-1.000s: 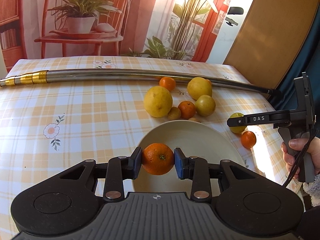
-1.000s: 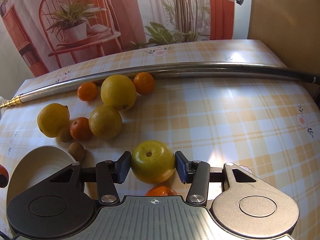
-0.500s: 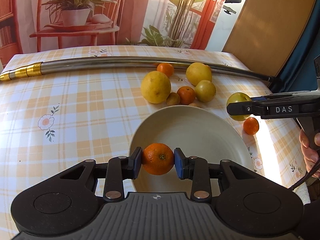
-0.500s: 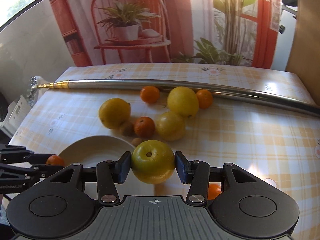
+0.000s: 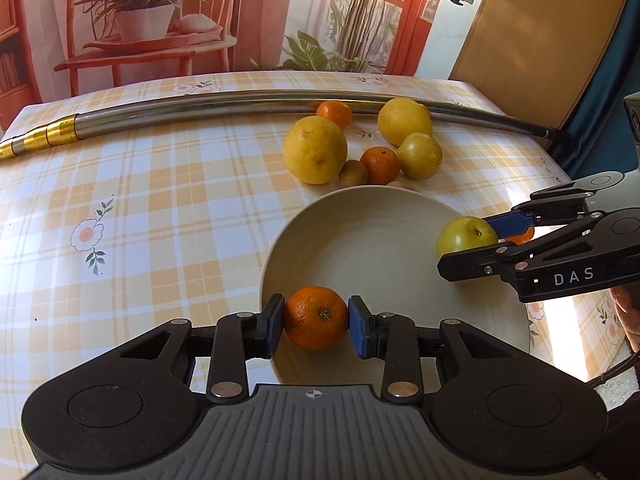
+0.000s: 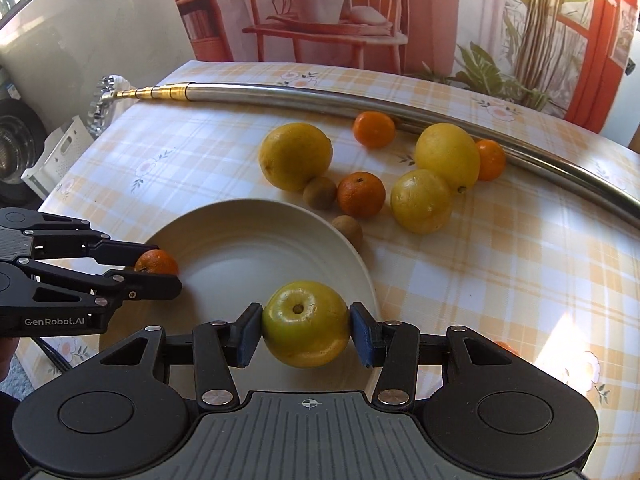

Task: Organize fruits
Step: 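Lower the mandarin into the white plate and open the left tool while the right tool drops the apple there, then grasp a brown kiwi with the left tool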

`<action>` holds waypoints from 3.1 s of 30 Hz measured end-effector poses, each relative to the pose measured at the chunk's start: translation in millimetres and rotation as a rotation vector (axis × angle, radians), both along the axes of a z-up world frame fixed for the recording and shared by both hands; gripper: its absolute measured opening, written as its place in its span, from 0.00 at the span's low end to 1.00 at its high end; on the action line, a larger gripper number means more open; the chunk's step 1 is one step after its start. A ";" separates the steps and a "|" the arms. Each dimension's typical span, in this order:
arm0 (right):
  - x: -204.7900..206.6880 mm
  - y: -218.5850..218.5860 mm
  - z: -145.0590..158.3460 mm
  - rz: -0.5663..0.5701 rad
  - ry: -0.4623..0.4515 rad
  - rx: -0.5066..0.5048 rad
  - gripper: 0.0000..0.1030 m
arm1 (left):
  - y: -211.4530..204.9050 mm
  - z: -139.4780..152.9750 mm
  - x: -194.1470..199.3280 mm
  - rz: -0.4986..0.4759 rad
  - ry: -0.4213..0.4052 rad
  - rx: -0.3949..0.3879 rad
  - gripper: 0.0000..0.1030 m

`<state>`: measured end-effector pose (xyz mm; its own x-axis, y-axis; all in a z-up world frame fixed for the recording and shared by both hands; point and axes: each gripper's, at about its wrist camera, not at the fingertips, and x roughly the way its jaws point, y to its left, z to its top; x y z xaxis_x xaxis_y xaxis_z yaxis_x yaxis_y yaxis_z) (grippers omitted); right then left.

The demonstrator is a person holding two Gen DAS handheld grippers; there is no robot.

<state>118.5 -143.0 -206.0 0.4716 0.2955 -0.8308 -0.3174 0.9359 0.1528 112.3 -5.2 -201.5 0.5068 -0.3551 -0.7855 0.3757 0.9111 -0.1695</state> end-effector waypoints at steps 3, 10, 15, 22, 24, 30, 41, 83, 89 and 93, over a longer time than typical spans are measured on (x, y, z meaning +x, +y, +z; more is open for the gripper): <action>3.4 -3.7 -3.3 -0.009 0.010 0.000 0.43 | -3.5 -0.5 0.5 -0.012 -0.008 0.019 0.35; 4.7 -5.4 -8.0 -0.009 0.030 0.002 0.43 | -11.4 -2.1 2.4 -0.023 -0.021 0.047 0.36; 3.8 -8.6 -5.8 -0.017 0.020 0.013 0.44 | -13.1 -2.5 2.3 -0.021 -0.026 0.049 0.36; 0.7 -15.7 6.4 -0.036 -0.029 0.039 0.44 | -8.5 1.7 4.3 -0.001 -0.020 0.015 0.44; 1.2 -20.1 12.7 -0.050 -0.049 0.052 0.44 | -6.5 4.5 6.6 0.006 -0.013 0.005 0.44; 6.1 -38.0 30.9 -0.117 -0.121 0.069 0.44 | 10.6 20.0 22.6 0.052 0.028 -0.109 0.44; 17.4 -94.6 40.5 -0.382 -0.196 0.093 0.50 | -7.9 29.4 61.4 0.071 0.067 -0.156 0.43; 26.9 -108.5 14.2 -0.419 -0.159 0.113 0.49 | -82.8 -7.2 114.5 -0.056 0.036 0.059 0.26; 27.3 -111.0 10.8 -0.424 -0.147 0.116 0.49 | -81.9 -9.8 121.3 -0.036 0.029 0.052 0.26; 27.4 -110.9 10.2 -0.425 -0.146 0.115 0.49 | -83.0 -10.2 118.7 -0.050 0.000 0.070 0.25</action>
